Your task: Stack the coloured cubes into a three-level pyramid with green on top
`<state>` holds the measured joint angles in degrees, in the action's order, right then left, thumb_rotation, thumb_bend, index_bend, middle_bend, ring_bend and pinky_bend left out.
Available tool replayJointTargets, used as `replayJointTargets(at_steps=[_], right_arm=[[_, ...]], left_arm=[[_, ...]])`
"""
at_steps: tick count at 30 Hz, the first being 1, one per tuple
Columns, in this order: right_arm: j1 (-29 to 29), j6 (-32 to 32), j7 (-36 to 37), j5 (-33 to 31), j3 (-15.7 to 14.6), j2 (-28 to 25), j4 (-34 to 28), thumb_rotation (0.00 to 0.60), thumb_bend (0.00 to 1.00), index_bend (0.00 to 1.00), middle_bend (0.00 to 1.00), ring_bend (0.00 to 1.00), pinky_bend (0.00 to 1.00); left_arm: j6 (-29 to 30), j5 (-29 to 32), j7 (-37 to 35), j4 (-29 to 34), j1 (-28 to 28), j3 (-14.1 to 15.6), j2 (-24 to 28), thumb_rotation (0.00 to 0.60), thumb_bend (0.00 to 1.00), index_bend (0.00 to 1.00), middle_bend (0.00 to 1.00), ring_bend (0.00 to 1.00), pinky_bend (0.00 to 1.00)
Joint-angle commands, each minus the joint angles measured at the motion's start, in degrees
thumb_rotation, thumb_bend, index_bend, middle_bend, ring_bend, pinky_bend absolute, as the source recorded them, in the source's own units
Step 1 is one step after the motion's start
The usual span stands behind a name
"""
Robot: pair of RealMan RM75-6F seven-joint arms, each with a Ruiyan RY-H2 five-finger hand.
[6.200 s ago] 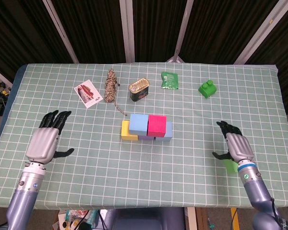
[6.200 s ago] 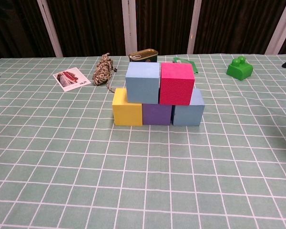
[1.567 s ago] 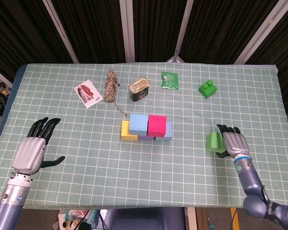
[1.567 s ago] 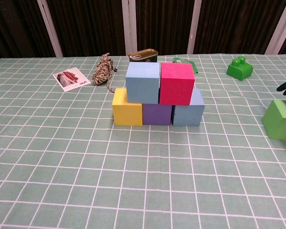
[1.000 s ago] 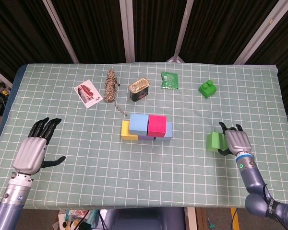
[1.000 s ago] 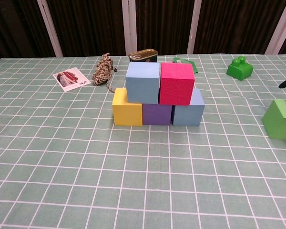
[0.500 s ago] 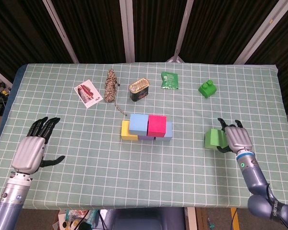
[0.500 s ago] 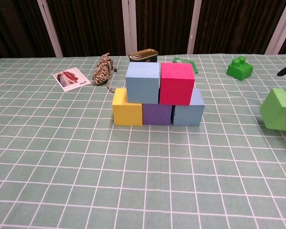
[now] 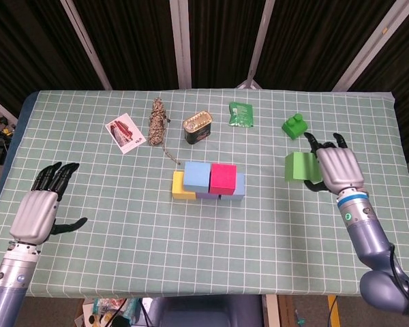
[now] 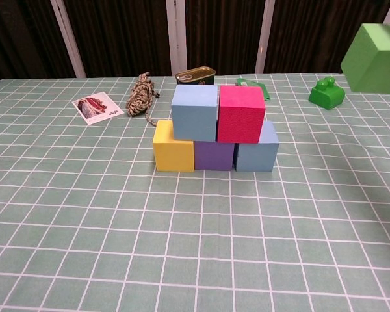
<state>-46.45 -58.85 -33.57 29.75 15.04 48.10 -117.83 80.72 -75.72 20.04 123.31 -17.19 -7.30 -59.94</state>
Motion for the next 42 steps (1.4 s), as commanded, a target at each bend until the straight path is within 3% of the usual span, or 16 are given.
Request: replayJointTargets(at_steps=[1,6,12,16,20,33,42], right_arm=[[-6.68,-1.33,-5.79,-8.83,2.88,-2.08,-4.64,0.600,0.29,0.00,0.42,0.26,0.00],[-15.43,-3.65,-11.48,-20.10,5.16,0.34,-5.66,0.600,0.29,0.00,0.42,0.26,0.00],[-25.16,-8.16,-17.84,-31.93,6.73,6.74,-2.91,0.600,0.29,0.00,0.43,0.27,0.00],[-32.01,-11.88,-22.54,-43.15,8.39,11.16,-0.77,0.600,0.29,0.00,0.43,0.27,0.00],[-36.33,-14.48,-25.52,-49.41,9.97,14.31,0.81,0.600,0.29,0.00,0.43,0.27,0.00],[-42.52,-20.48,-29.10,-54.84,12.63,23.01,6.05,0.600,0.29,0.00,0.43,0.27,0.00],[-43.54,-23.31,-29.98,-57.44,15.77,25.91,9.61,0.600,0.29,0.00,0.43,0.28,0.00]], left_arm=[[-0.31,0.44,-1.22,0.22,0.01,-0.37,0.84,0.600,0.07,0.04,0.07,0.02,0.04],[-1.21,0.98,-3.14,0.17,-0.19,-0.90,2.56,0.600,0.07,0.04,0.07,0.02,0.04],[-1.36,1.49,-4.59,0.01,-0.07,-1.35,3.96,0.600,0.07,0.04,0.07,0.02,0.04],[-1.99,2.21,-6.76,0.20,0.03,-1.62,5.10,0.600,0.07,0.04,0.07,0.02,0.04],[-2.38,2.76,-8.45,0.22,0.13,-1.88,5.98,0.600,0.07,0.04,0.07,0.02,0.04],[-3.68,3.27,-12.40,-0.28,0.18,-2.21,7.74,0.600,0.07,0.04,0.07,0.02,0.04],[-4.60,3.86,-13.83,-0.84,-0.13,-2.46,8.18,0.600,0.07,0.04,0.07,0.02,0.04]])
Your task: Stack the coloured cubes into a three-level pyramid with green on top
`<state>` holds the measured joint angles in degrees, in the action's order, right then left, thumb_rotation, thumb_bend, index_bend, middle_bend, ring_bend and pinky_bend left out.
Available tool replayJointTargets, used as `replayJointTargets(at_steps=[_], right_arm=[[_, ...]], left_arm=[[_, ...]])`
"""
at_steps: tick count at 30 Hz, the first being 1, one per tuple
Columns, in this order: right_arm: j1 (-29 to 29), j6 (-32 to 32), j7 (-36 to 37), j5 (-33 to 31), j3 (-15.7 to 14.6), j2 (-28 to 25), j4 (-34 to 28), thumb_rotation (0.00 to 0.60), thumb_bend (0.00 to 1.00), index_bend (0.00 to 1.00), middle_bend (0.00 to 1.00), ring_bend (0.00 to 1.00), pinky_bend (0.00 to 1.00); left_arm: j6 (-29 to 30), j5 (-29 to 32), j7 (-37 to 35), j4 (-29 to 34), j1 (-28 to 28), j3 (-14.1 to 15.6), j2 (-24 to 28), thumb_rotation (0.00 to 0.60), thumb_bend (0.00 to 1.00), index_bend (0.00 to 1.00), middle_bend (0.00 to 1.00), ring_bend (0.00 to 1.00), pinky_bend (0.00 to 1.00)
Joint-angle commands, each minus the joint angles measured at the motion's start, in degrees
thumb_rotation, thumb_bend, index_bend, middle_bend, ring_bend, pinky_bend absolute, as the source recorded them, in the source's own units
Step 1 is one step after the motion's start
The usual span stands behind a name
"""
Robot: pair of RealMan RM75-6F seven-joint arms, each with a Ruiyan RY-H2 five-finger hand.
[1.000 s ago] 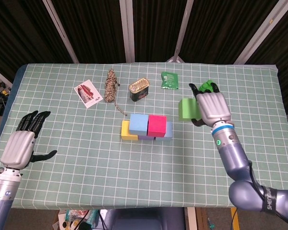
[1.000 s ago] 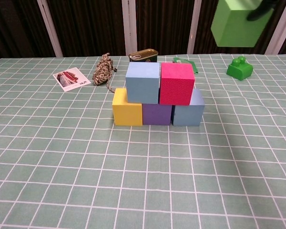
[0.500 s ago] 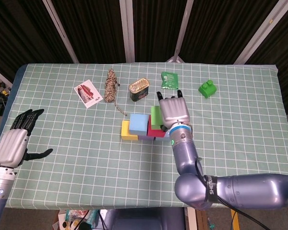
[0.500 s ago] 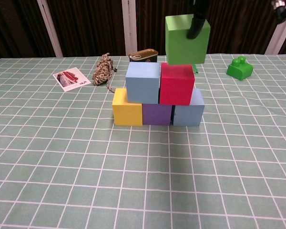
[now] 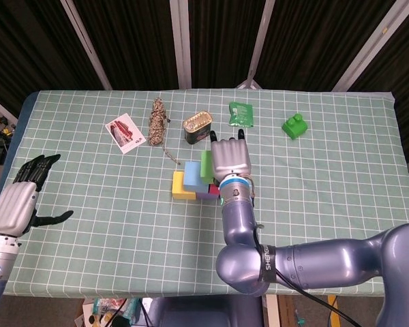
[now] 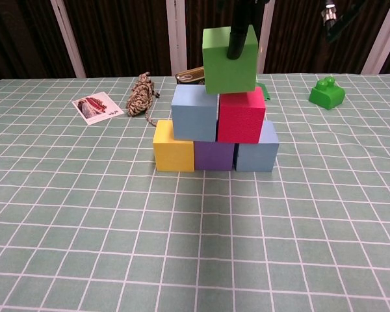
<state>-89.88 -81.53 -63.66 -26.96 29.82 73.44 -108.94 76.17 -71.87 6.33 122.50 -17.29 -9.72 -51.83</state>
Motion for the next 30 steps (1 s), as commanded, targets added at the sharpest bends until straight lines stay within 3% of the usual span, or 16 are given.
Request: replayJointTargets(at_steps=[1,9,30], right_arm=[[-0.08,-0.87,0.26,-0.95,1.55,0.83,1.08,0.600,0.29,0.00,0.43,0.28,0.00],[0.60,-1.32,-0.29,-4.54,5.37,1.98,2.60,0.600,0.29,0.00,0.43,0.28,0.00],[3.60,-0.14,1.48,0.08,7.56,6.21,4.57,0.600,0.29,0.00,0.43,0.28,0.00]], left_arm=[[-0.07,0.02,-0.22,-0.05,-0.05,-0.08,0.10,0.600,0.07,0.04,0.07,0.02,0.04],[-0.19,0.05,-0.82,0.02,-0.09,-0.16,0.35,0.600,0.07,0.04,0.07,0.02,0.04],[-0.43,0.05,-1.41,-0.16,-0.18,-0.15,0.62,0.600,0.07,0.05,0.07,0.02,0.03]])
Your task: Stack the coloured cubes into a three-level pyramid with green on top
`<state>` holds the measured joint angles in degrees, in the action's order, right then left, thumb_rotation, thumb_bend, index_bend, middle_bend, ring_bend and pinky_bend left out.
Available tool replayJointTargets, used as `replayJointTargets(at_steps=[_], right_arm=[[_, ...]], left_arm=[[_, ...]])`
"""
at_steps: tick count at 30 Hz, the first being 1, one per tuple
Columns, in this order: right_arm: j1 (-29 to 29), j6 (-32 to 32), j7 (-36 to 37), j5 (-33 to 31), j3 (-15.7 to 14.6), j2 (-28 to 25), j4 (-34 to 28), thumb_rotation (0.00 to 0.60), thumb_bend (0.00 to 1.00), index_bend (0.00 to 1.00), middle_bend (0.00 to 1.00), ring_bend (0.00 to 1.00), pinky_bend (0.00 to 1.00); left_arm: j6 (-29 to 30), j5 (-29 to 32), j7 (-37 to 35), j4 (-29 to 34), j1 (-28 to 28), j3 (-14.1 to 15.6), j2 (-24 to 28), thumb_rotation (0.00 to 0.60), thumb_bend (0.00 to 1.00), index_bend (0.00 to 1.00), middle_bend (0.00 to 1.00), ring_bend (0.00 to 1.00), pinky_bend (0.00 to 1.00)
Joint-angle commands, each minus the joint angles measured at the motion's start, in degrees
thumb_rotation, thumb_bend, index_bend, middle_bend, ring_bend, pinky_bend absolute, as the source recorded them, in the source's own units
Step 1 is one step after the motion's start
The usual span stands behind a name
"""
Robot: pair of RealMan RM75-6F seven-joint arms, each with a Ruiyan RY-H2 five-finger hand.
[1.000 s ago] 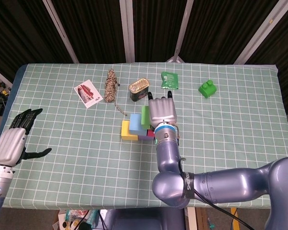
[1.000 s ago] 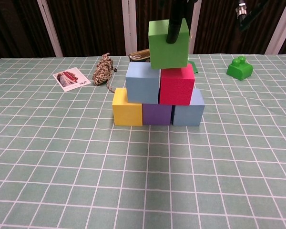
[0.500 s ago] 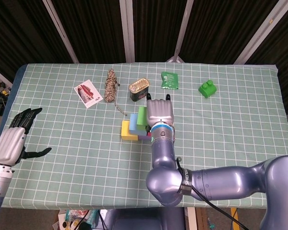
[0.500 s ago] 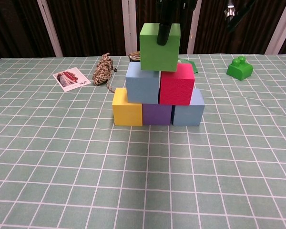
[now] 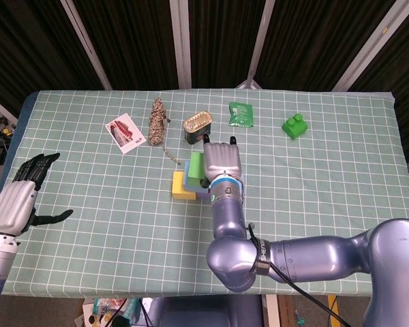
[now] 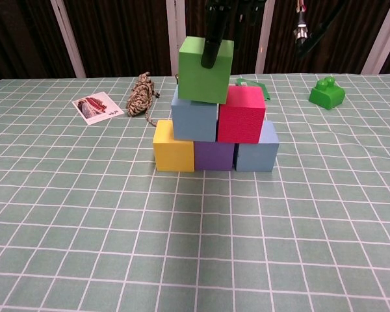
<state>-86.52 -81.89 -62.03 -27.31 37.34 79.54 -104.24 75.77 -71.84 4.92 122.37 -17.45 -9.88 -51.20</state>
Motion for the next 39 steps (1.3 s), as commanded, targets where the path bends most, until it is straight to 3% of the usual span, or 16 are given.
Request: replayJointTargets(at_steps=[1,18,39], right_arm=[[0.37,0.37,-0.32,0.89,-0.05,0.13,-0.23,0.600,0.29,0.00,0.43,0.28,0.00],[2.95,1.66,-1.99,3.99,-0.61,-1.14,-1.38,0.600,0.29,0.00,0.43,0.28,0.00],[3.84,0.80,-3.68,2.72,-0.06,-1.26,-1.26,0.600,0.29,0.00,0.43,0.28,0.00]], left_arm=[[-0.05,0.05,0.01,-0.05,-0.02,0.02,-0.02,0.600,0.07,0.05,0.07,0.02,0.03],[0.14,-0.17,0.67,0.03,-0.06,0.21,-0.24,0.600,0.07,0.05,0.07,0.02,0.03],[0.22,-0.19,1.22,0.10,-0.14,0.33,-0.47,0.600,0.07,0.05,0.07,0.02,0.03]])
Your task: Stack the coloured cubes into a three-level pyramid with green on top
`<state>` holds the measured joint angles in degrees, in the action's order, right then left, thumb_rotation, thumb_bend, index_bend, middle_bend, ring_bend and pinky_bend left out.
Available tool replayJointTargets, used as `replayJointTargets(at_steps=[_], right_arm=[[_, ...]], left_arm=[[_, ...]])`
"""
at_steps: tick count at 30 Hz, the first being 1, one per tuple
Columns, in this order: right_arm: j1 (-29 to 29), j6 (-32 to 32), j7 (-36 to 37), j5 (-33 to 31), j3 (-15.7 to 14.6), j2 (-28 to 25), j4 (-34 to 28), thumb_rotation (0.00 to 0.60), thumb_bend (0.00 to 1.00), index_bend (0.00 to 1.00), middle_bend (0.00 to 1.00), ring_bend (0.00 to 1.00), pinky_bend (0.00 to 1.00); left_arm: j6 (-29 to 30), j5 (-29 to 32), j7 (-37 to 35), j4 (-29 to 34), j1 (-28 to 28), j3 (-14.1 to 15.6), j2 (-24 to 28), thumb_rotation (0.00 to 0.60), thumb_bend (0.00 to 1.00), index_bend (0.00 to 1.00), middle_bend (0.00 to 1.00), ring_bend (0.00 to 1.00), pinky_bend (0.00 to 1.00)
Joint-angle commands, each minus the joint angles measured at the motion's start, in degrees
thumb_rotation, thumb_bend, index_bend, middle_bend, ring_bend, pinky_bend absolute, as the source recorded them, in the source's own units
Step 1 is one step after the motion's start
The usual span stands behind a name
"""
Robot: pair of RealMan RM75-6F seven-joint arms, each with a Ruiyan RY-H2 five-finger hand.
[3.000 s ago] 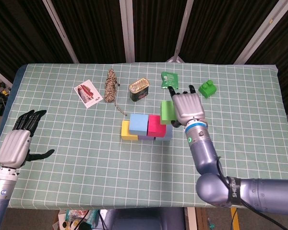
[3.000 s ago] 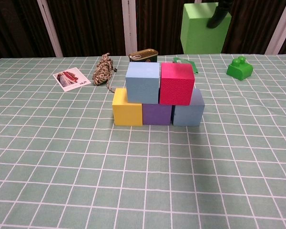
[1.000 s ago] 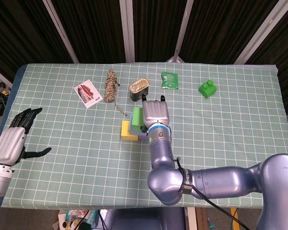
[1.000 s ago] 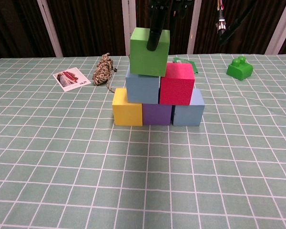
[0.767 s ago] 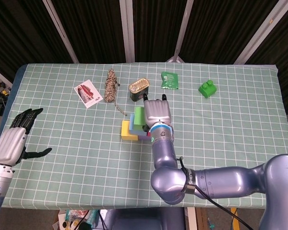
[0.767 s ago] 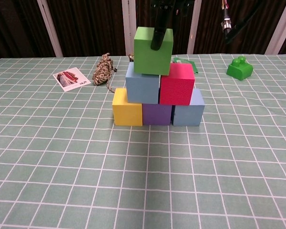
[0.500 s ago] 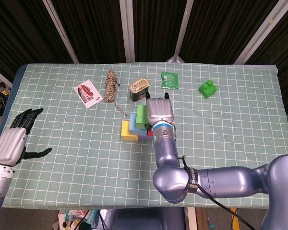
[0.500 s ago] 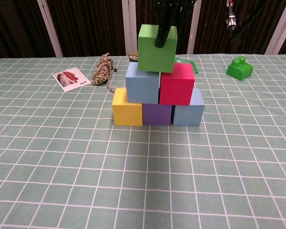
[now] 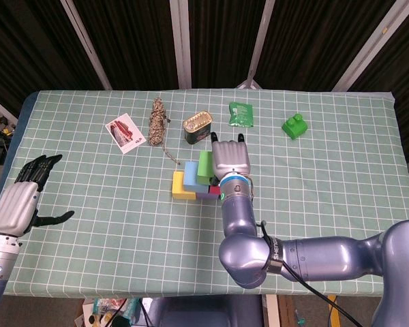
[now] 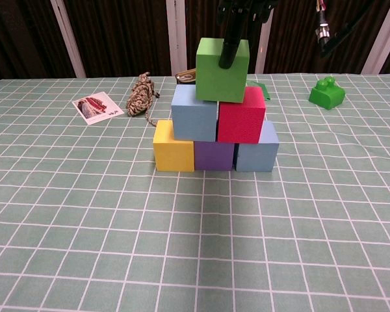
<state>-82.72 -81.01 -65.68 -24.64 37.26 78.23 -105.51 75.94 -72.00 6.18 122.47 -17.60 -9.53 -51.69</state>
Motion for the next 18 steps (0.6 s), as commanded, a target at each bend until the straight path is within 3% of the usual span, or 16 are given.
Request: replayJointTargets(at_steps=[1,18], right_arm=[[0.06,-0.12,-0.08,0.04,0.06,0.05,-0.01,0.600,0.29,0.00,0.43,0.28,0.00],[0.46,-1.18,-0.25,-0.43,0.61,0.32,-0.74,0.600,0.29,0.00,0.43,0.28,0.00]], left_arm=[[0.07,-0.06,-0.06,0.01,0.02,-0.02,0.03,0.600,0.07,0.05,0.07,0.02,0.03],[0.08,-0.21,0.02,0.08,0.03,0.07,0.00,0.600,0.07,0.05,0.07,0.02,0.03]])
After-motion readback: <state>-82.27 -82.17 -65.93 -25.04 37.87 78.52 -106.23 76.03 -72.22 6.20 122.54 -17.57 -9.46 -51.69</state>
